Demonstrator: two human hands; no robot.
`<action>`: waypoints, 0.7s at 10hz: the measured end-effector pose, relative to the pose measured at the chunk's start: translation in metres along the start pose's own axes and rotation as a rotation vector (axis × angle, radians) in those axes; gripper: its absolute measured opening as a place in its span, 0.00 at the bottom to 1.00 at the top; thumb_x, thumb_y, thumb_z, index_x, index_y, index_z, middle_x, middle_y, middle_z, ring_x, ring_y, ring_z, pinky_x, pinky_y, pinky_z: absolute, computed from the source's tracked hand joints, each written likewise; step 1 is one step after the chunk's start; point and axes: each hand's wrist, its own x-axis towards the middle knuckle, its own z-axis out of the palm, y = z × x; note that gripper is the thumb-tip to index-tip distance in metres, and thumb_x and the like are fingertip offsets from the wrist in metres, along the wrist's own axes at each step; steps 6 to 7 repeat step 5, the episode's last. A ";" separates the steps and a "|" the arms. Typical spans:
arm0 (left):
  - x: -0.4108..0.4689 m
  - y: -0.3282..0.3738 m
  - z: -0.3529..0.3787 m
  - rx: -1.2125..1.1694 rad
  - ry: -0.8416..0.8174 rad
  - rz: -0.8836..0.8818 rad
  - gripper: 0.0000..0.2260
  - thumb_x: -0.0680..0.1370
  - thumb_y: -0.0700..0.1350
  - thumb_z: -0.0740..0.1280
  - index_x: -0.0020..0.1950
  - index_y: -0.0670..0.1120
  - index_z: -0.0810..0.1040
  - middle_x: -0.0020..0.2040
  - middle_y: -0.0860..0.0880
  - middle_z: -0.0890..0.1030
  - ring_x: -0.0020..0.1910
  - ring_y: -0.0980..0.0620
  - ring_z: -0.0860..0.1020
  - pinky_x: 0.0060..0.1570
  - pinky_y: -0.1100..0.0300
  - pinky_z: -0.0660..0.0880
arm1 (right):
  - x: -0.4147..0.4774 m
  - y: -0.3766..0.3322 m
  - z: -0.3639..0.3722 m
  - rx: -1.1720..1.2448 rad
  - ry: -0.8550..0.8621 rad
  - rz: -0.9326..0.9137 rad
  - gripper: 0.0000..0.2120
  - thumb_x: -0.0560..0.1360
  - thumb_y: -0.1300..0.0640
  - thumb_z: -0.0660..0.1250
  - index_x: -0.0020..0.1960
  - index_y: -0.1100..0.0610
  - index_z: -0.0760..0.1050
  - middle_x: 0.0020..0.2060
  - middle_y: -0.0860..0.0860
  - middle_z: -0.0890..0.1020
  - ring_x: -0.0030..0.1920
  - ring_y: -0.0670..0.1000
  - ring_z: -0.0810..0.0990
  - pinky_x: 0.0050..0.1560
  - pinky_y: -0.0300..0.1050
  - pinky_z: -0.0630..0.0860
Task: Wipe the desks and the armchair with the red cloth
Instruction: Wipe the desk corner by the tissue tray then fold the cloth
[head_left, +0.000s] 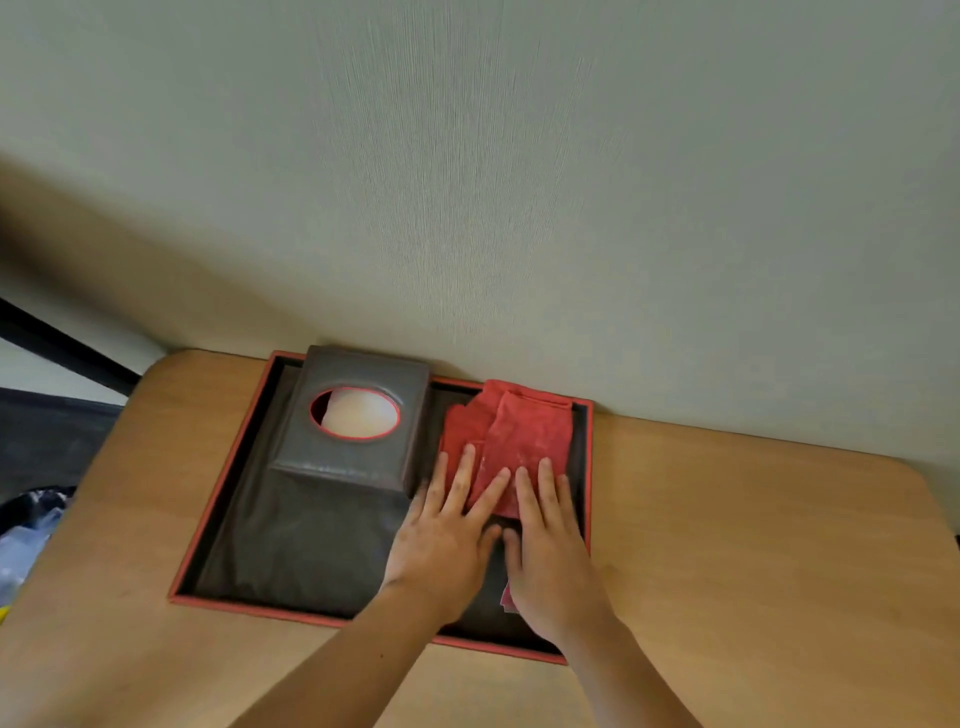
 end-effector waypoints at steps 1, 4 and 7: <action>0.007 -0.002 0.008 0.077 0.034 -0.003 0.32 0.84 0.58 0.44 0.71 0.60 0.19 0.76 0.47 0.24 0.77 0.42 0.28 0.76 0.48 0.37 | 0.010 -0.001 0.006 -0.057 0.029 0.027 0.31 0.85 0.51 0.49 0.80 0.55 0.35 0.78 0.53 0.31 0.78 0.55 0.30 0.77 0.47 0.37; 0.017 -0.006 -0.006 0.063 -0.038 -0.006 0.31 0.84 0.57 0.47 0.75 0.60 0.24 0.77 0.49 0.25 0.77 0.44 0.29 0.78 0.47 0.44 | 0.022 -0.008 -0.002 -0.145 0.028 0.076 0.32 0.85 0.48 0.47 0.78 0.55 0.30 0.78 0.54 0.30 0.78 0.55 0.30 0.76 0.47 0.34; 0.008 -0.002 -0.048 -0.062 -0.154 -0.047 0.28 0.84 0.54 0.52 0.81 0.60 0.41 0.81 0.52 0.33 0.80 0.48 0.37 0.72 0.48 0.68 | 0.011 -0.021 -0.037 0.000 0.024 0.129 0.30 0.84 0.44 0.43 0.80 0.55 0.35 0.79 0.50 0.37 0.80 0.50 0.38 0.75 0.41 0.38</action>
